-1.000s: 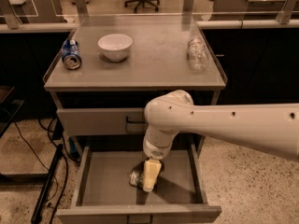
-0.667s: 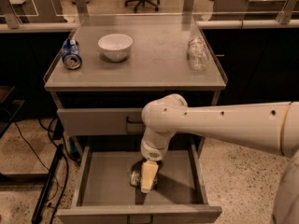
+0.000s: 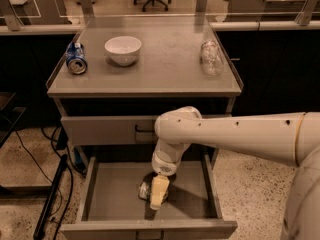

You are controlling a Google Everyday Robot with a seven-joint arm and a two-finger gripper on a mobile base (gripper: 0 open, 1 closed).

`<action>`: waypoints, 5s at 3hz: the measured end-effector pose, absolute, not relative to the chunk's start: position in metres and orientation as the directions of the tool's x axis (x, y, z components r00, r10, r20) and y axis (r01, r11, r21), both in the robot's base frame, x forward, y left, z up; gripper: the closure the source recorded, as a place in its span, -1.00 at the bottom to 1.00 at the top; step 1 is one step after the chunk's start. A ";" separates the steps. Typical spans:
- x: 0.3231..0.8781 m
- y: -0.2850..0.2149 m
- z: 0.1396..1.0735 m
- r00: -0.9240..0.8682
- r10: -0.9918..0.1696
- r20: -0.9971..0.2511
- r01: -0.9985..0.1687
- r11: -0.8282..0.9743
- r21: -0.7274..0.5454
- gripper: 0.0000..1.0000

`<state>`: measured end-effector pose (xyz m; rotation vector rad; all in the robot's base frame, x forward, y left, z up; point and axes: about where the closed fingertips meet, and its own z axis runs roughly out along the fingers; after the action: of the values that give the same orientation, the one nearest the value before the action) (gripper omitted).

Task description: Pick 7up can from middle drawer and place on counter

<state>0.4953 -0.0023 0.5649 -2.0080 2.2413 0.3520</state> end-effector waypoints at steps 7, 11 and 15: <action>0.518 0.000 0.447 -0.380 -0.876 -0.296 -0.918 0.318 0.238 -1.00; 0.525 0.001 0.394 -0.452 -0.849 -0.275 -0.883 0.382 0.274 -1.00; 0.532 0.002 0.359 -0.495 -0.832 -0.251 -0.858 0.421 0.295 -0.62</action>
Offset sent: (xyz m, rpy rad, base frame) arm 0.0159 -0.0210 -0.0488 0.1193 0.0498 -0.2902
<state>0.5323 0.0022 0.3587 -1.5431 2.5917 0.5990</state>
